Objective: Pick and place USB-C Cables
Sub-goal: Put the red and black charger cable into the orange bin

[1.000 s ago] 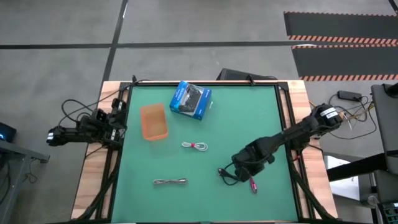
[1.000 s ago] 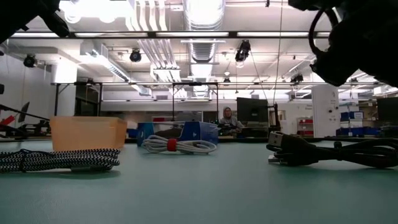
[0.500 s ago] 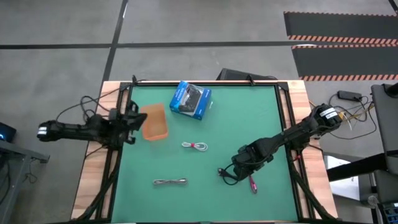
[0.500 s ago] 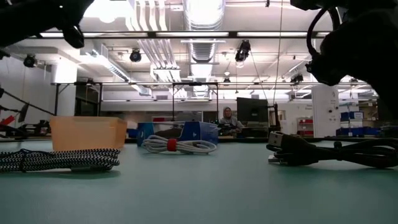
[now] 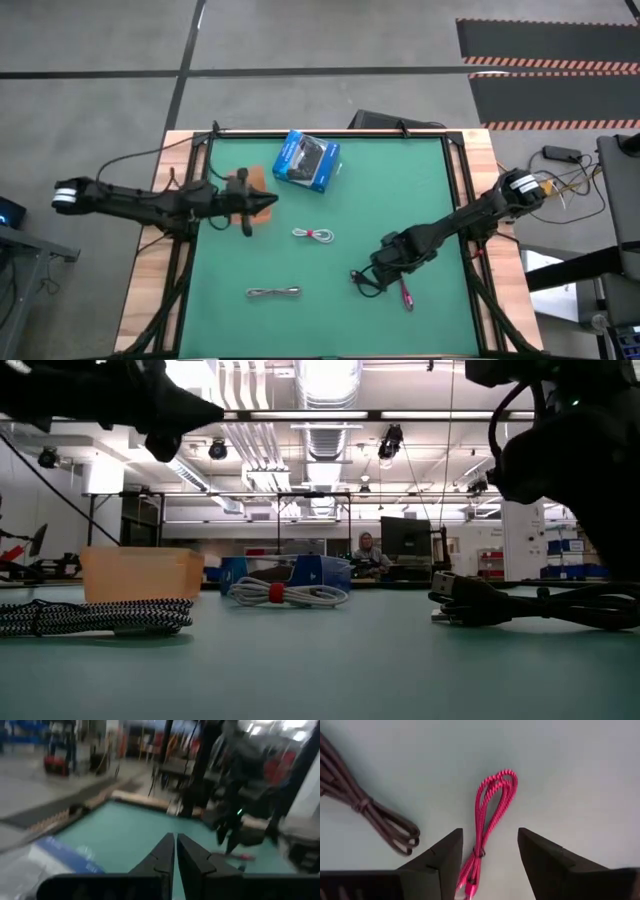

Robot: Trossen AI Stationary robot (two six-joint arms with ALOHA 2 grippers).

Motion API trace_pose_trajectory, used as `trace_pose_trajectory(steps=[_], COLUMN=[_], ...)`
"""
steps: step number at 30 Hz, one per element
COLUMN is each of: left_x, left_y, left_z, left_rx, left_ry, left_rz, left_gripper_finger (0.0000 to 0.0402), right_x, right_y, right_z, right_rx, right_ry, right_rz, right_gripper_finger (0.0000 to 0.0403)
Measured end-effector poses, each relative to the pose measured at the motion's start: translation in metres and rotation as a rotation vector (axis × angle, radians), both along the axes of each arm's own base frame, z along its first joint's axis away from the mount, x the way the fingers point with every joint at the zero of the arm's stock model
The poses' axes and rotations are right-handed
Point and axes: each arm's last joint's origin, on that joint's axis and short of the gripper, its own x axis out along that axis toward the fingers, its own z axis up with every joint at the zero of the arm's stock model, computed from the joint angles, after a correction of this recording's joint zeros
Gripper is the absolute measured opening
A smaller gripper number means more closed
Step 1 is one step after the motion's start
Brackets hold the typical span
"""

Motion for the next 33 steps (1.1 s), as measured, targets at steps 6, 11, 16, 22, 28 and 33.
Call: trace_pose_trajectory(steps=[6, 11, 16, 22, 28, 33], left_x=[0.012, 0.013, 0.010, 0.006, 0.003, 0.002], left_y=[0.000, 0.000, 0.000, 0.000, 0.000, 0.000], left_z=[0.001, 0.000, 0.003, 0.007, 0.007, 0.008], left_rx=[-0.022, -0.020, -0.019, -0.013, -0.013, -0.013], left_ry=[0.125, 0.132, 0.109, 0.084, 0.077, 0.068], left_rz=[0.004, 0.009, 0.010, 0.010, 0.010, 0.010], left_gripper_finger=[0.0005, 0.0005, 0.0005, 0.0005, 0.0005, 0.0005], right_x=[0.003, 0.005, 0.006, 0.007, 0.008, 0.007], right_y=[0.002, 0.003, 0.003, 0.004, 0.004, 0.003], right_z=[-0.014, -0.026, -0.028, -0.028, -0.028, -0.025], right_rx=[-0.018, -0.033, -0.033, -0.027, -0.025, -0.022], right_ry=[0.041, 0.081, 0.087, 0.074, 0.071, 0.061], right_rz=[0.012, 0.028, 0.029, 0.016, 0.002, 0.007], right_gripper_finger=[0.0181, 0.0166, 0.0138, 0.0090, 0.0028, 0.0015])
